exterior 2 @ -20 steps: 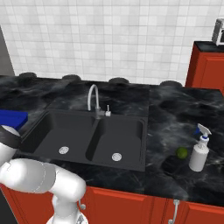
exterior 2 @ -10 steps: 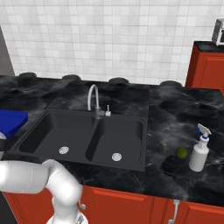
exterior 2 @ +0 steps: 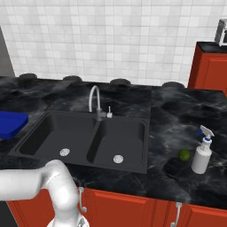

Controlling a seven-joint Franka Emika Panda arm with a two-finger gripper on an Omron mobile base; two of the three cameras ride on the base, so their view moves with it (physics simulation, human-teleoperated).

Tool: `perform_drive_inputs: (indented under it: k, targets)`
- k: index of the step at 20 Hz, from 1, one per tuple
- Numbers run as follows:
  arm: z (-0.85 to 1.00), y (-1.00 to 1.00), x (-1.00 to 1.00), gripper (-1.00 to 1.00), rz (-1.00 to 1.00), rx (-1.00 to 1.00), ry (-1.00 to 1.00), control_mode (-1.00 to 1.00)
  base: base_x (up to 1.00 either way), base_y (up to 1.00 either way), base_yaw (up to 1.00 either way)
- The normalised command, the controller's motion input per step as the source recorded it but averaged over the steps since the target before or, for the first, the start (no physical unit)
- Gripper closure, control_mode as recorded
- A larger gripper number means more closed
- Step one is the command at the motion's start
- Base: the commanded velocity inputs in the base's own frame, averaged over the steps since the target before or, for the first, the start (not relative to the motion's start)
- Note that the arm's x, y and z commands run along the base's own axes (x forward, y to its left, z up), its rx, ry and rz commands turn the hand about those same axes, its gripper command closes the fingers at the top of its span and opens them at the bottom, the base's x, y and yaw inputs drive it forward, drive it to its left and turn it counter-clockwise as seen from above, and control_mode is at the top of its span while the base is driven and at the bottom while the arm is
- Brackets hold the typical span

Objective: Pick up all produce items and place them in the sink. Turn on the sink faucet to wash them. Then turn the sink off and put them in the tray.

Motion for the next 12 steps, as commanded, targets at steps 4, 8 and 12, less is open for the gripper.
perform_drive_inputs:
  k: [4,8,12]
  targets:
    - [-0.34,0.24,0.00,-1.00,0.13,-0.01,0.00,-1.00,0.00,0.00,0.00]
    - [-0.33,0.11,0.06,-1.00,0.08,0.00,0.00,-1.00,0.00,0.00,0.00]
    - [-0.32,0.17,0.28,-1.00,0.02,0.00,0.00,-1.00,0.00,0.00,0.00]
